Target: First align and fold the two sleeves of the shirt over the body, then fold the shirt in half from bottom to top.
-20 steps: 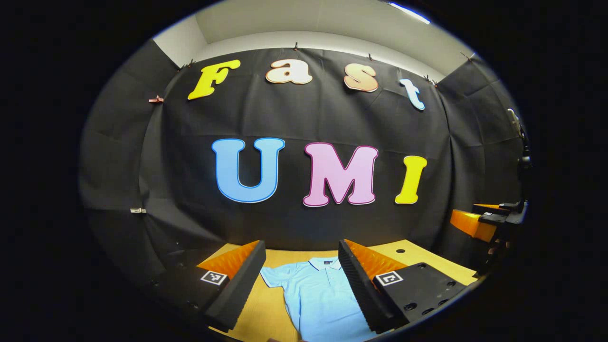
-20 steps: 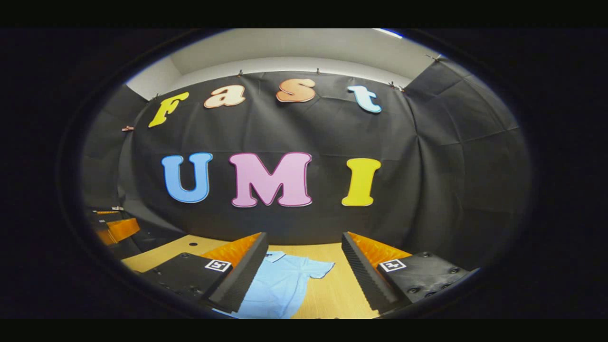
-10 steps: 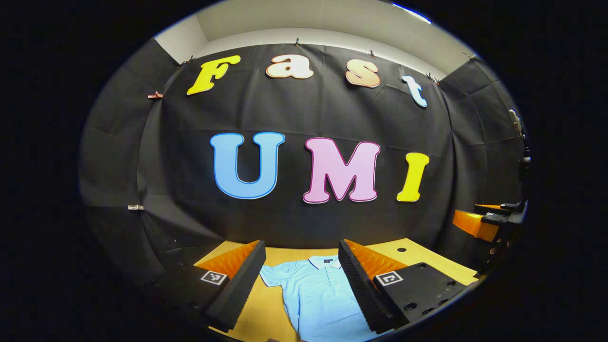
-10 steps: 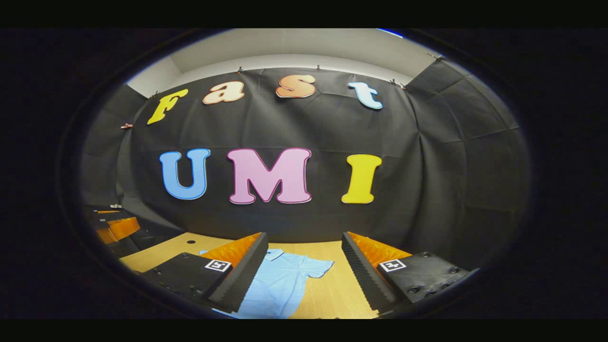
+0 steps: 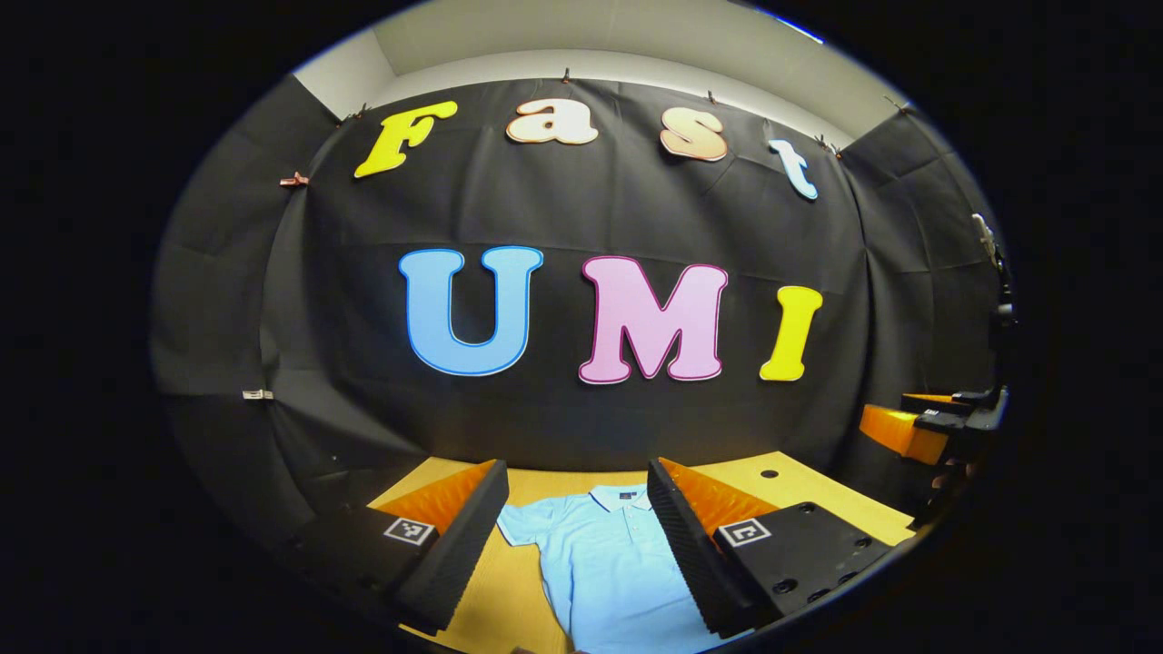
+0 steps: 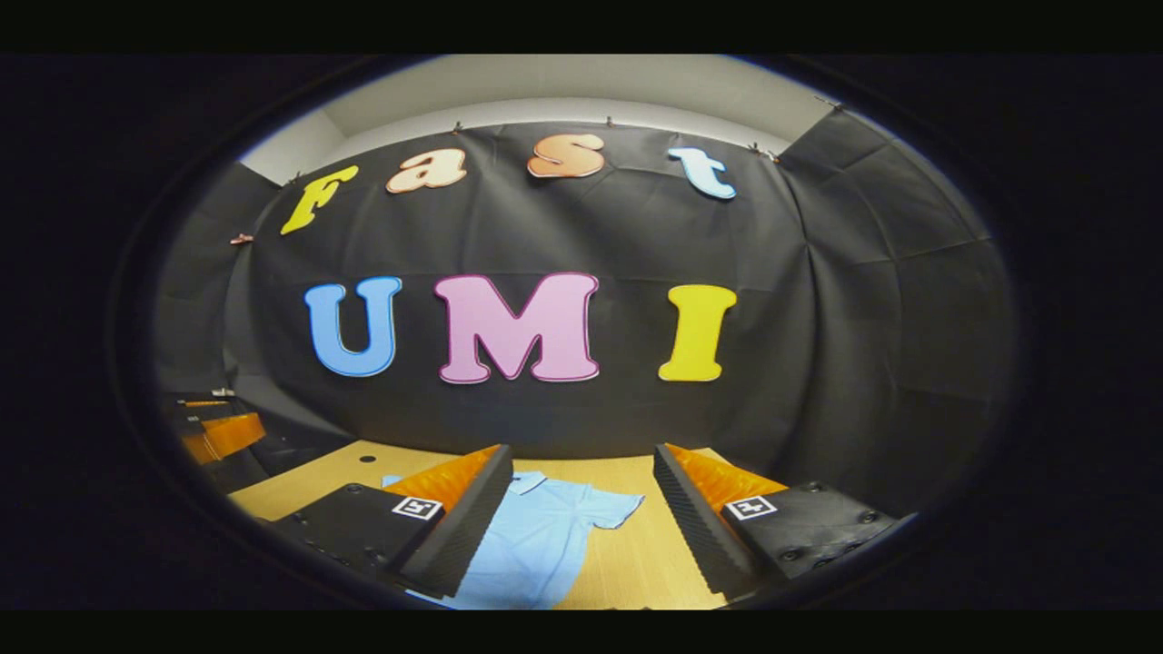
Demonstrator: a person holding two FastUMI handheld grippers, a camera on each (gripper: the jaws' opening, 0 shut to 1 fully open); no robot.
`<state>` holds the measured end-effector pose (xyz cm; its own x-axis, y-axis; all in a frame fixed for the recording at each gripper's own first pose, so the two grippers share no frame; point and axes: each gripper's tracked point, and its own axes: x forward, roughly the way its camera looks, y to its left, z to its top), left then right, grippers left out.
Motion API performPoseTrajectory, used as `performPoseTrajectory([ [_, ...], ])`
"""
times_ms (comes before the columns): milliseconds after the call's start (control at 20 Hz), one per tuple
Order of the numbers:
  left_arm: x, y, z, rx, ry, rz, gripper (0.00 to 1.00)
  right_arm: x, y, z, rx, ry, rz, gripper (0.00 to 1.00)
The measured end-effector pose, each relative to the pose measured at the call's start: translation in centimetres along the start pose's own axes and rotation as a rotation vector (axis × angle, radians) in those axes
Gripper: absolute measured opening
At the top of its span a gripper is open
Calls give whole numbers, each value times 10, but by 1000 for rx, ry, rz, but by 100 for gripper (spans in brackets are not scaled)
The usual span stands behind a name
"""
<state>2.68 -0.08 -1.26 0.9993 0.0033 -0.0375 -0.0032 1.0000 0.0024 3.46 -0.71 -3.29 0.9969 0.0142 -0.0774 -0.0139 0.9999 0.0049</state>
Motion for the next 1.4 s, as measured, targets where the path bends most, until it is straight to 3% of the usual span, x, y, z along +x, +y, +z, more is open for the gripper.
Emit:
performPoseTrajectory([
  [600, 32, 20, -15, -1, 60, 107, 98, 132, -15, -51, -84, 125, 51, 97],
  [750, 42, 27, -22, 3, 80, 170, 98, 167, -21, -78, -95, 166, 74, 97],
  [1000, 58, 22, -44, -21, 127, 225, 98, 222, -52, -130, -95, 271, 46, 97],
  [1400, 81, 10, -88, -54, 244, 257, 98, 288, -79, -220, -80, 431, 21, 97],
])
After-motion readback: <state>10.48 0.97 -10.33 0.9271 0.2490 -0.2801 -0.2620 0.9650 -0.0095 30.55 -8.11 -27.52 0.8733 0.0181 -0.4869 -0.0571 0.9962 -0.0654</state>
